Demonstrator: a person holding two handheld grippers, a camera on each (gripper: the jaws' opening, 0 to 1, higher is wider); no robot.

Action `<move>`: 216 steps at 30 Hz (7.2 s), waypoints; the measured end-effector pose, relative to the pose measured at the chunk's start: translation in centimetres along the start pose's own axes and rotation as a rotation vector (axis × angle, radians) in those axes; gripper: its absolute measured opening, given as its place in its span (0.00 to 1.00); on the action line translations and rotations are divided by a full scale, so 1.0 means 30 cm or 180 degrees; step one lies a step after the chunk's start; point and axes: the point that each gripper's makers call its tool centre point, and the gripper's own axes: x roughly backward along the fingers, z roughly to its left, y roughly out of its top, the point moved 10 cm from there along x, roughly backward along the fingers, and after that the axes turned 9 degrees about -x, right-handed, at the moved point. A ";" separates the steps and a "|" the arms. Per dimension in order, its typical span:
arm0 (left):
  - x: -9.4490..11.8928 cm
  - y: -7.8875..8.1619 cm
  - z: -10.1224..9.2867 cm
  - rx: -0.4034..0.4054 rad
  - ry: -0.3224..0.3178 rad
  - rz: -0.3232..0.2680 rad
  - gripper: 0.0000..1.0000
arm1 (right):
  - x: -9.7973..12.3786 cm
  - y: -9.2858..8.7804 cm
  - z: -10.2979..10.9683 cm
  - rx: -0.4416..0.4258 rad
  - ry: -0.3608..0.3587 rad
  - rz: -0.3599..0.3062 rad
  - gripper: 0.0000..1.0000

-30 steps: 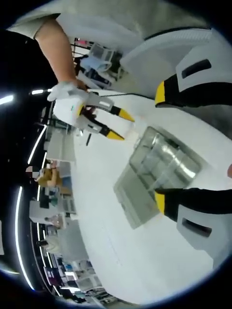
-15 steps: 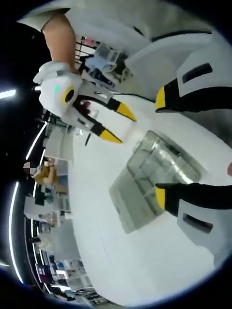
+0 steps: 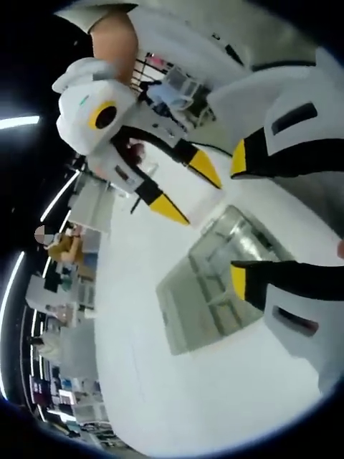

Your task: Insert the divider into the dual guide fixture by aligning both edges with the guide slots and pushing it downward to the bottom, including one-sided entry, uneven engagement, binding, and posture correction.

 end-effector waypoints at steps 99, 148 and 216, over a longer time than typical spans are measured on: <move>0.035 -0.006 0.030 0.1030 -0.0299 -0.0445 0.00 | 0.047 0.106 -0.083 0.0105 -0.0005 -0.0350 0.14; 0.033 0.055 0.009 -0.1226 -0.0456 -0.0332 0.00 | 0.022 0.143 -0.107 0.0070 0.1105 -0.0147 0.00; 0.030 0.035 0.029 -0.0917 -0.0609 -0.0172 0.01 | 0.008 0.177 -0.106 -0.0739 0.1247 0.0045 0.00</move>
